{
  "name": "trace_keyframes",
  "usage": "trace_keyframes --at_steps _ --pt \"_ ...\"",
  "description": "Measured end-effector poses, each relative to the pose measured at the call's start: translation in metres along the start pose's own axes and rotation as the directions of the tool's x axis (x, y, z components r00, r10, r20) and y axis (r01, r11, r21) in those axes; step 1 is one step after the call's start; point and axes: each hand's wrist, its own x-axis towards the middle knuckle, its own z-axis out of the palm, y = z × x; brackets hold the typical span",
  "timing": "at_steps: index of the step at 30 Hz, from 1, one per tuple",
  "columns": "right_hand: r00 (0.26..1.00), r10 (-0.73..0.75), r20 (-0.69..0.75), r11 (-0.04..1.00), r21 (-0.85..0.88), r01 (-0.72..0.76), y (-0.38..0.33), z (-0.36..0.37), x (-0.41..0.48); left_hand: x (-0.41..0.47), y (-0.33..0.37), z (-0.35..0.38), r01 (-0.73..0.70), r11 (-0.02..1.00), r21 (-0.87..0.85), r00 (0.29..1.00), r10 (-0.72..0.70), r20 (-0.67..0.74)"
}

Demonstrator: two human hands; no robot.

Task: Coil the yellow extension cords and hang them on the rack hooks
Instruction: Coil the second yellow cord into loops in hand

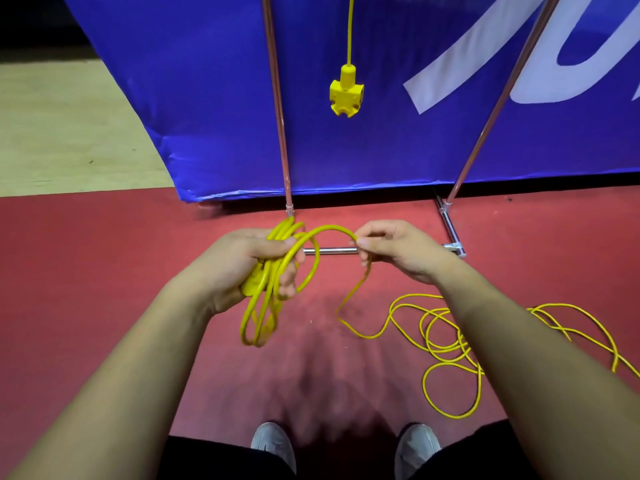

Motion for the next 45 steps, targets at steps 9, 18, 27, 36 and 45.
trace_keyframes --at_steps 9,18,27,36,45 --pt "0.971 -0.229 0.065 0.915 -0.327 0.237 -0.072 0.047 -0.01 -0.002 0.002 0.001 0.116 0.993 -0.021 0.993 -0.116 -0.009" --pt "0.987 0.017 0.158 0.859 -0.507 0.066 -0.032 0.024 -0.006 -0.001 0.003 -0.004 -0.079 0.995 -0.057 0.989 0.071 -0.132" --pt "0.987 0.015 -0.158 0.963 -0.263 -0.057 -0.005 0.006 0.004 -0.01 0.001 -0.024 0.175 0.978 0.112 0.982 -0.165 -0.092" --pt "0.961 -0.172 -0.214 0.936 -0.339 0.092 -0.031 0.016 0.005 -0.009 0.006 -0.026 0.193 0.978 -0.072 0.975 -0.2 -0.096" --pt "0.95 -0.311 -0.037 0.802 -0.547 0.241 -0.057 0.065 -0.001 -0.001 -0.004 -0.011 0.111 0.988 0.105 0.992 -0.103 -0.078"
